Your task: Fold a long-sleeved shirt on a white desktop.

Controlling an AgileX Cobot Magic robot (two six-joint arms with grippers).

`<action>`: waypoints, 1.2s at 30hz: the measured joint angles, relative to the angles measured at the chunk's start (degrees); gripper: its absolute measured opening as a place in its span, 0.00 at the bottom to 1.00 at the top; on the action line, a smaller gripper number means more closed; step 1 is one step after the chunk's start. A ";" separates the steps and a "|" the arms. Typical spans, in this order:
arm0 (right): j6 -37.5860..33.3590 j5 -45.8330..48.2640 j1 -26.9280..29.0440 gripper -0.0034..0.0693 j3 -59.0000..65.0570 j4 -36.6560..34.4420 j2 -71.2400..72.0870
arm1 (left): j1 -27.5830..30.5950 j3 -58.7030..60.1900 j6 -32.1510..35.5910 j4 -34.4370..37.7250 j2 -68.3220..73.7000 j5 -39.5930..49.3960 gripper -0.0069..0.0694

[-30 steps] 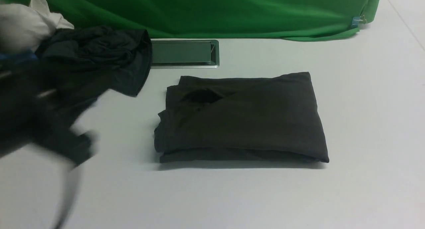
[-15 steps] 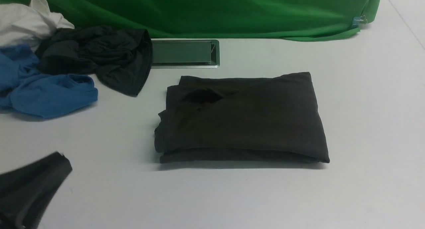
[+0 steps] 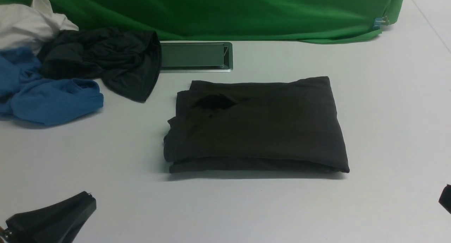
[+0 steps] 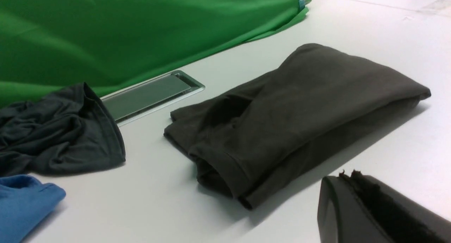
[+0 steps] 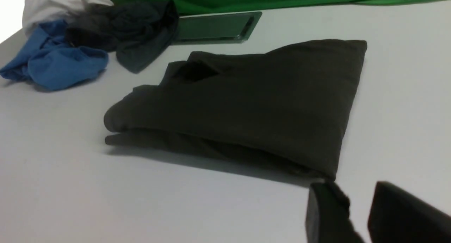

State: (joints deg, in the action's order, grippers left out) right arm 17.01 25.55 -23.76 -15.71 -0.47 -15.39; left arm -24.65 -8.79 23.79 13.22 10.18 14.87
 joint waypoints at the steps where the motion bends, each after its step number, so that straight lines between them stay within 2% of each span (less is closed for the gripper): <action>1: 0.00 -0.06 0.69 0.34 0.00 0.00 0.20 | 0.00 0.00 0.00 -0.05 0.00 0.02 0.11; 4: 0.05 0.26 4.01 0.31 0.00 -0.87 1.22 | 0.00 0.00 0.00 -0.05 0.00 0.07 0.11; 5: 0.13 1.01 6.80 0.24 0.19 -1.82 2.44 | 0.00 0.00 0.00 -0.05 0.00 0.07 0.11; 6: 0.18 1.08 7.63 0.21 0.35 -1.97 3.06 | 0.00 0.00 0.00 -0.05 0.00 0.07 0.11; 7: -0.10 0.42 11.39 0.13 1.84 -2.45 5.18 | 0.00 0.00 0.00 -0.06 0.00 0.07 0.11; 8: -0.81 -0.49 13.43 0.10 3.11 -2.62 6.70 | 0.00 0.00 0.00 -0.06 0.00 0.07 0.11; 14: -8.95 -8.78 21.31 0.08 13.00 -2.49 14.49 | 0.00 0.00 0.00 -0.11 0.00 0.09 0.11; 17: -11.97 -12.39 22.06 0.08 15.89 -2.36 15.21 | 0.00 0.00 0.00 -0.11 0.00 0.14 0.11; 25: -20.58 -11.54 22.06 0.09 16.06 -1.02 15.39 | 0.00 0.02 0.00 -0.11 0.00 0.14 0.11; 36: -21.39 -11.54 22.06 0.12 16.06 -0.89 15.42 | 0.00 0.02 0.00 -0.61 0.00 0.14 0.11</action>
State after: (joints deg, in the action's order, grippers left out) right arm -4.38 14.02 -1.71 0.35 -1.36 0.03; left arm -24.65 -8.77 23.79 12.62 10.18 15.01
